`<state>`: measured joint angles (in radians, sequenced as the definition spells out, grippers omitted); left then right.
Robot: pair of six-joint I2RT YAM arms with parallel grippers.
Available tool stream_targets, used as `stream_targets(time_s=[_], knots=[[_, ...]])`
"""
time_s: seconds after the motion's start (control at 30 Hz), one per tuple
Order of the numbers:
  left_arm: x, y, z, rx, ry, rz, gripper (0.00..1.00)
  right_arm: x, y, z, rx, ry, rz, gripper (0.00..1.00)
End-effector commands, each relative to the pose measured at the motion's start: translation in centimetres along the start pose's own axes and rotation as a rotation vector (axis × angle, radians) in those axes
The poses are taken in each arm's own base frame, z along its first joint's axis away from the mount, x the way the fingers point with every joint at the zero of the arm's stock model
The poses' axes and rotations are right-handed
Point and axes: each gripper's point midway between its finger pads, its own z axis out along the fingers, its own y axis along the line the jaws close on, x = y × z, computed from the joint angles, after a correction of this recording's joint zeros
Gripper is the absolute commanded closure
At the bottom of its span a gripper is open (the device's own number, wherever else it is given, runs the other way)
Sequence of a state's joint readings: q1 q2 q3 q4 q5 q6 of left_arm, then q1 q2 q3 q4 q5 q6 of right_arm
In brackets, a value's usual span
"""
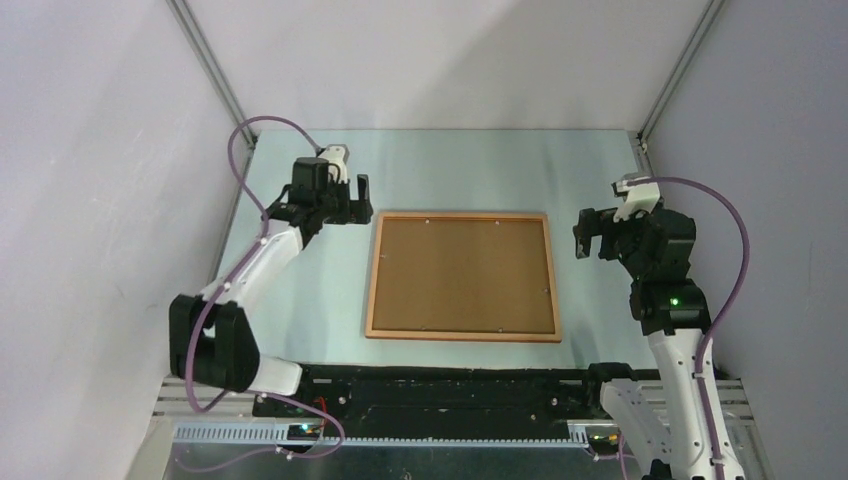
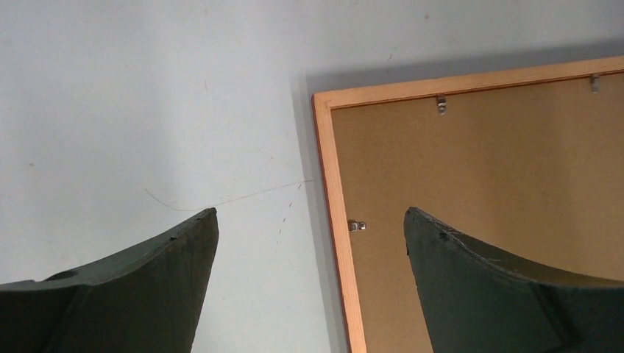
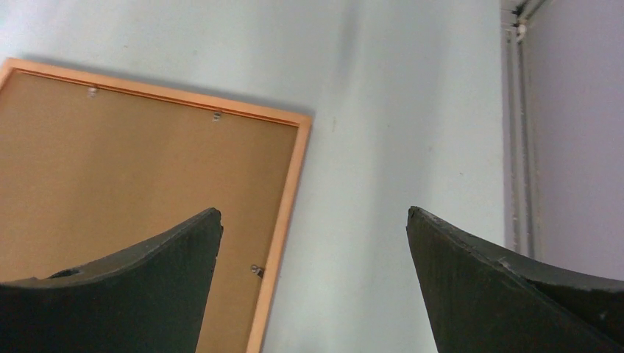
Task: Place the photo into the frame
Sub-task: Install the photo frame at the center of the board.
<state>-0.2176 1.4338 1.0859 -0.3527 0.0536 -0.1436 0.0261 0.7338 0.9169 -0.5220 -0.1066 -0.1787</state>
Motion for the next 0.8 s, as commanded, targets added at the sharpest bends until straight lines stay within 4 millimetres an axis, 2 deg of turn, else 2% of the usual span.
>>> stream_targets(time_s=[0.0,0.1,0.13,0.3,0.5,0.6,0.63,0.67,0.77], knots=[[-3.7,-0.1,-4.2,0.002,-0.168,0.064,0.02,-1.6,2.2,-0.5,-0.120,-0.106,0.048,0.00],[-4.3,-0.1,-5.9,0.006,-0.217,0.088,0.02,-0.5,3.9,-0.7,-0.219,-0.079,0.028,0.00],[-4.5,-0.1,-6.7,0.006,-0.238,0.091,0.02,0.3,3.9,-0.7,-0.232,-0.052,0.004,0.00],[-4.4,-0.4,-9.4,0.022,-0.302,0.148,0.02,2.9,6.2,-1.6,-0.390,0.016,-0.106,0.00],[-1.8,-1.7,-10.4,0.118,-0.300,0.245,0.02,6.4,9.4,-2.1,-0.563,0.120,-0.215,0.00],[-0.7,-2.6,-11.1,0.178,-0.308,0.286,0.02,8.8,10.6,-1.7,-0.600,0.205,-0.273,0.00],[-0.3,-2.6,-11.3,0.184,-0.312,0.303,0.02,10.0,11.6,-1.7,-0.642,0.239,-0.304,0.00],[-0.1,-2.7,-11.4,0.190,-0.314,0.313,0.01,10.8,11.6,-1.2,-0.631,0.271,-0.327,0.00],[0.8,-2.6,-11.7,0.196,-0.306,0.345,0.02,13.1,13.6,-1.1,-0.686,0.336,-0.417,0.01]])
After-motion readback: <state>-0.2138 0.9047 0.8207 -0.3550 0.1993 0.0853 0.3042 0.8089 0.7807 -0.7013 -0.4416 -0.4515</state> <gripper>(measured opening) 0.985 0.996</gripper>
